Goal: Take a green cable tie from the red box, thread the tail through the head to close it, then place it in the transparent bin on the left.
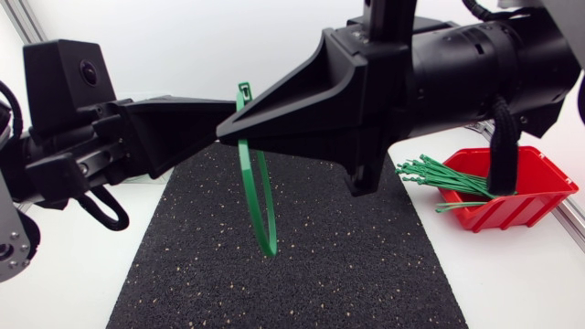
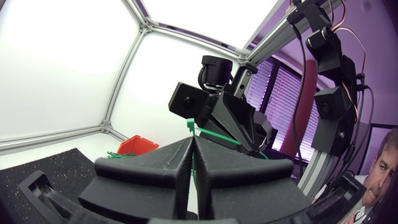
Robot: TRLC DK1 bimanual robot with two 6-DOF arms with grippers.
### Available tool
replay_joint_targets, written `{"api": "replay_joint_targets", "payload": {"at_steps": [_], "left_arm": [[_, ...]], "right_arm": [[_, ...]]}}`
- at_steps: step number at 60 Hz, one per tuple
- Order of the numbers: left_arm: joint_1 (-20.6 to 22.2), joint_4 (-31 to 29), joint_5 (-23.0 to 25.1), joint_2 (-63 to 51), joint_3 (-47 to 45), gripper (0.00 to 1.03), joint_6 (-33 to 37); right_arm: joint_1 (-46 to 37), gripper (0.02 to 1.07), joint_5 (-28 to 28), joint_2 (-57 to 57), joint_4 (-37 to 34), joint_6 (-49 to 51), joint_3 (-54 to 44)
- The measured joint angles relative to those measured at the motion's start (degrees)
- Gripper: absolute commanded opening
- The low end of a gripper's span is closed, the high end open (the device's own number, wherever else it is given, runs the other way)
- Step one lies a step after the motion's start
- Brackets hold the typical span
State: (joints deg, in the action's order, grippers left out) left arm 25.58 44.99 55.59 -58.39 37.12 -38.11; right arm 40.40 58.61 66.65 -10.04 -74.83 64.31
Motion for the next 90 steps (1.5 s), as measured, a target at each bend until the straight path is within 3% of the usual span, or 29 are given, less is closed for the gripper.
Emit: {"api": "replay_joint_targets", "payload": {"at_steps": [11,32,90], "left_arm": [[-0.02,-4.00,0.00,-0.52,0.00,0.03,-1.16],[-0.35,-6.14,-0.26,-1.42,0.22,0.03,-1.16],[-1.97,-7.26,-0.81,-2.03,0.44,0.03,-1.16]], "right_arm": [[-0.46,0.07,0.00,-0.09,0.00,-0.20,-0.04],[-1.31,0.07,0.04,0.98,0.00,-0.66,-0.33],[-3.85,0.07,0.59,3.74,0.33,-3.17,-0.37]]}}
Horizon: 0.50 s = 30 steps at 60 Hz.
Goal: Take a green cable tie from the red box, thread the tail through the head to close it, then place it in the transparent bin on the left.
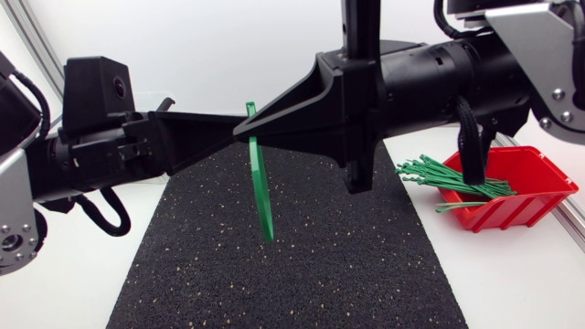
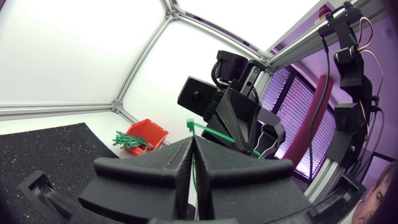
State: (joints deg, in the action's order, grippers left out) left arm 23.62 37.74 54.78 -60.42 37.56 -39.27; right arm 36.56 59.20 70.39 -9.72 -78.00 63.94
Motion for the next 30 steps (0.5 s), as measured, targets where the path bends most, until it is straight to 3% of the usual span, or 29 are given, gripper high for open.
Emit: {"api": "replay_joint_targets", "payload": {"at_steps": [30], "left_arm": [[-0.15,-0.02,0.15,1.14,0.00,0.03,0.02]], "right_arm": [[-1.09,0.07,0.79,-0.17,0.52,0.00,0.00]]}}
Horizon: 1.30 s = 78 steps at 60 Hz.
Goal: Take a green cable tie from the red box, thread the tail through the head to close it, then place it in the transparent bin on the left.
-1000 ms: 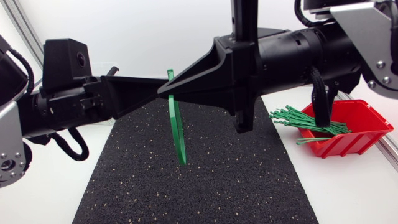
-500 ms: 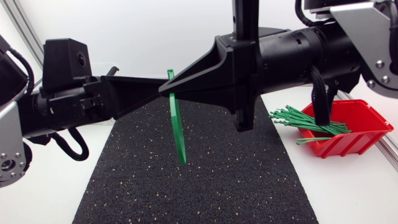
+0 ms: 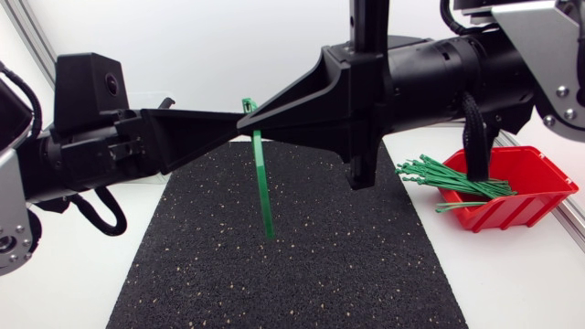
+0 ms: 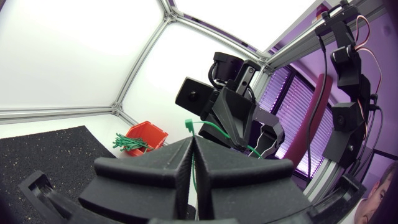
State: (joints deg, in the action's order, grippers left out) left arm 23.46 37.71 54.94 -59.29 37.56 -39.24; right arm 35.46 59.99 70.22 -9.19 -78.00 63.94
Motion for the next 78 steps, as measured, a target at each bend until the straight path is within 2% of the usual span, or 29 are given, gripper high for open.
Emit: {"api": "replay_joint_targets", "payload": {"at_steps": [25,78], "left_arm": [[0.00,-0.66,-0.20,0.37,-0.02,0.03,0.68],[-0.07,-1.27,-0.42,1.95,-0.13,0.03,1.75]], "right_arm": [[0.11,0.07,0.13,1.81,-2.91,0.00,0.35],[-0.35,0.07,-0.13,7.74,-9.94,0.00,10.75]]}}
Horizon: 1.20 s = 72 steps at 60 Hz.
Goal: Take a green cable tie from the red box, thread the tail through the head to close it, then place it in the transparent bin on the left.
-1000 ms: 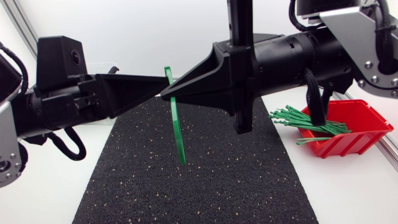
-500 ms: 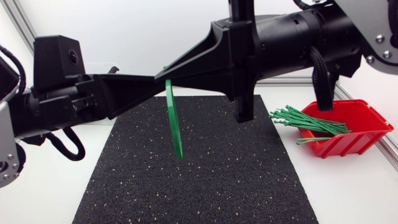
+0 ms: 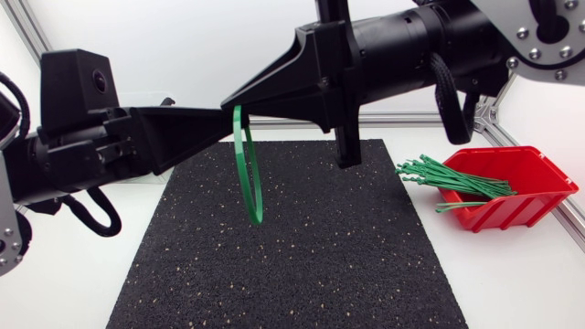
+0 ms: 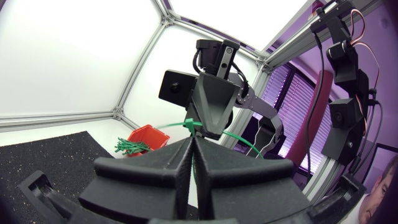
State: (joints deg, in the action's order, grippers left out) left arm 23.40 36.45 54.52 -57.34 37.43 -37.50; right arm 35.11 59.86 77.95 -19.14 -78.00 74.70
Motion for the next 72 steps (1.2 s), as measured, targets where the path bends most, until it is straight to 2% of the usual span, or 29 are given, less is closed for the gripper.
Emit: {"api": "replay_joint_targets", "payload": {"at_steps": [11,13,17,20,37,39,43,49,72], "left_arm": [[0.00,-0.48,-0.22,-0.02,-0.09,0.03,0.00],[0.00,-0.48,-0.22,-0.02,-0.09,0.03,0.00],[0.00,-0.50,-0.20,-0.02,-0.11,0.03,0.00],[0.00,-0.59,-0.04,-0.02,-0.13,0.03,0.00],[0.02,-0.15,0.68,0.17,-0.20,0.03,0.02],[0.02,-0.15,0.68,0.22,-0.20,0.03,0.00],[0.02,-0.15,0.68,0.31,-0.20,0.03,0.00],[0.02,-0.11,0.68,0.35,-0.20,0.03,0.00],[0.02,0.04,0.92,0.35,-0.20,0.03,0.00]], "right_arm": [[-0.37,0.09,0.31,0.57,-0.22,0.00,0.00],[-0.37,0.14,0.33,0.57,-0.24,0.00,0.00],[-0.37,0.35,0.28,0.55,-0.59,0.00,0.00],[-0.46,0.42,0.26,0.39,-0.68,0.00,0.00],[-0.72,0.45,-1.27,-3.89,-3.21,0.00,-0.13],[-0.72,0.44,-1.27,-4.63,-3.37,0.02,-0.17],[-0.85,0.35,-1.27,-5.99,-3.43,0.04,-0.26],[-2.27,0.35,-1.27,-6.93,-3.93,0.96,-0.44],[-4.46,0.35,-1.44,0.85,-6.43,4.74,-0.35]]}}
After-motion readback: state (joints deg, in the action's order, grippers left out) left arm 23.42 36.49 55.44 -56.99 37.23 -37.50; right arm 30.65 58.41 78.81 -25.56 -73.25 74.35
